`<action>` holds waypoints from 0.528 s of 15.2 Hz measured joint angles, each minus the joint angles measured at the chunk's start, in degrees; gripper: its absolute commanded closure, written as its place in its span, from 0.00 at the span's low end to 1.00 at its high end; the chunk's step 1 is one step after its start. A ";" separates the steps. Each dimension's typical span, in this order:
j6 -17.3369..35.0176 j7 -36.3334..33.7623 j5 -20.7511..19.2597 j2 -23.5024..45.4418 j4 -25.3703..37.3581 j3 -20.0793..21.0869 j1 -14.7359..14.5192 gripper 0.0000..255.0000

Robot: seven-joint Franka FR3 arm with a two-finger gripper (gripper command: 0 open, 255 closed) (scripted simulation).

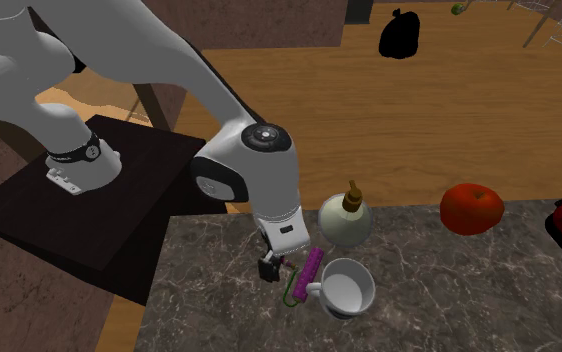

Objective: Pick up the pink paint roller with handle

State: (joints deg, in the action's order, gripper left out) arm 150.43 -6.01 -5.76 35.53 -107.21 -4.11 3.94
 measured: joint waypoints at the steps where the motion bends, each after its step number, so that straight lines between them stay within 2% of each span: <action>1: 0.10 0.01 0.00 0.16 0.06 0.00 0.02 1.00; 8: 0.22 0.04 0.01 0.33 0.13 0.00 0.07 1.00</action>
State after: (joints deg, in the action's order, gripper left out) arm 150.65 -5.97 -5.75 35.86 -107.08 -4.11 4.01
